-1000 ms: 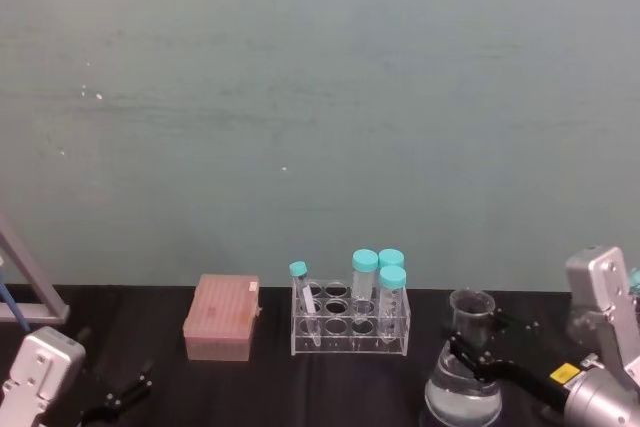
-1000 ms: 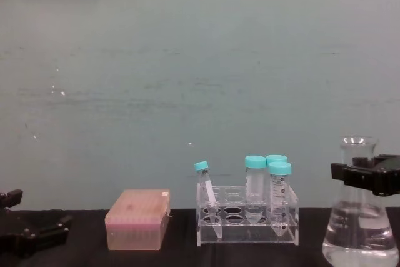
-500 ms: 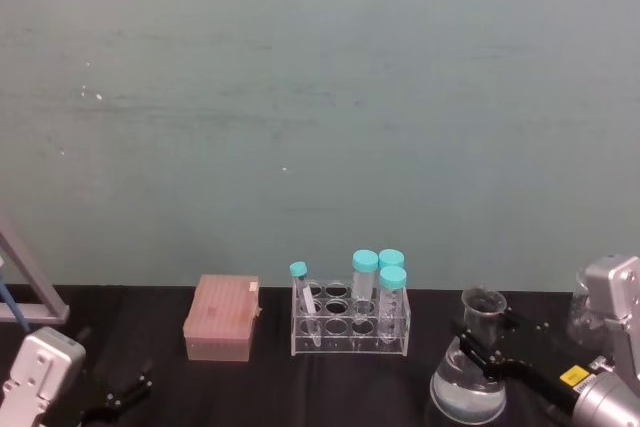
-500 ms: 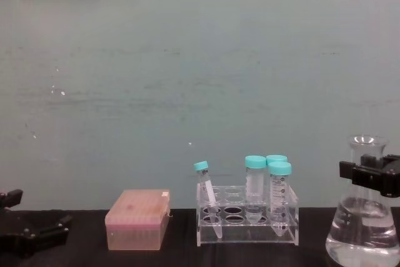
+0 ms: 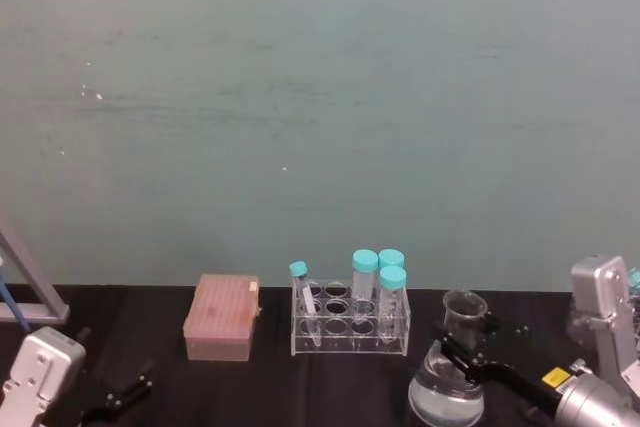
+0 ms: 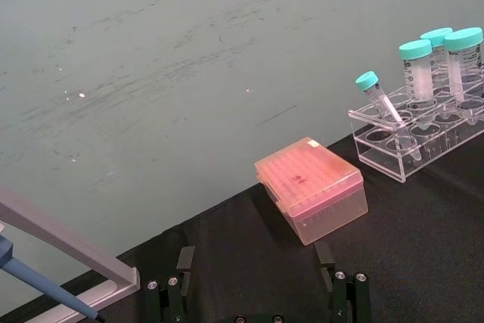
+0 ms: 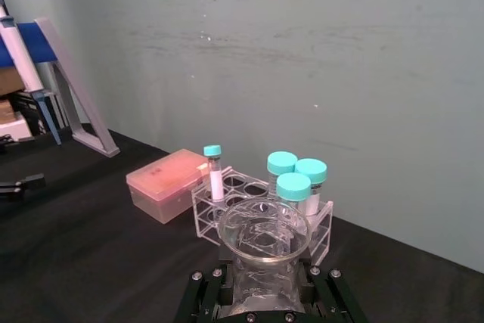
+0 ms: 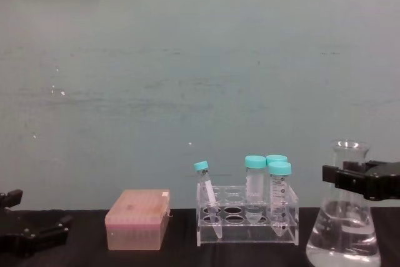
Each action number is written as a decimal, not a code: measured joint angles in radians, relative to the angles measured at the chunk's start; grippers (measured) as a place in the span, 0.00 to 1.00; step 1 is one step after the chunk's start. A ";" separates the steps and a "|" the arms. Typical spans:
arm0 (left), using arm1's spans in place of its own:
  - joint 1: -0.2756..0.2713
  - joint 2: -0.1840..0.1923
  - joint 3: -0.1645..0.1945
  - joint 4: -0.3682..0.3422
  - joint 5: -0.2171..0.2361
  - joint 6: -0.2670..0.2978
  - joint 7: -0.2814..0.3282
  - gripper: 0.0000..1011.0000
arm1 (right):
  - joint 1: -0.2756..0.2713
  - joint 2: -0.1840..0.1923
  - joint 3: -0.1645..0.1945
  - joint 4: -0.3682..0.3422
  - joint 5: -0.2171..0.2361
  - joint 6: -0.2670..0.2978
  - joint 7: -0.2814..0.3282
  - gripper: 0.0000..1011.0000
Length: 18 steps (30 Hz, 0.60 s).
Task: Pick up the beaker with the right gripper, shake it three times, and then put it down.
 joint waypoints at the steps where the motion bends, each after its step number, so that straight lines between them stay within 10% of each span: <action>1: 0.000 0.000 0.000 0.000 0.000 0.000 0.000 0.99 | 0.003 -0.002 -0.002 0.005 0.005 0.004 0.003 0.45; 18: 0.000 0.000 0.000 0.000 0.000 0.000 0.000 0.99 | 0.026 -0.015 -0.023 0.050 0.040 0.019 0.010 0.45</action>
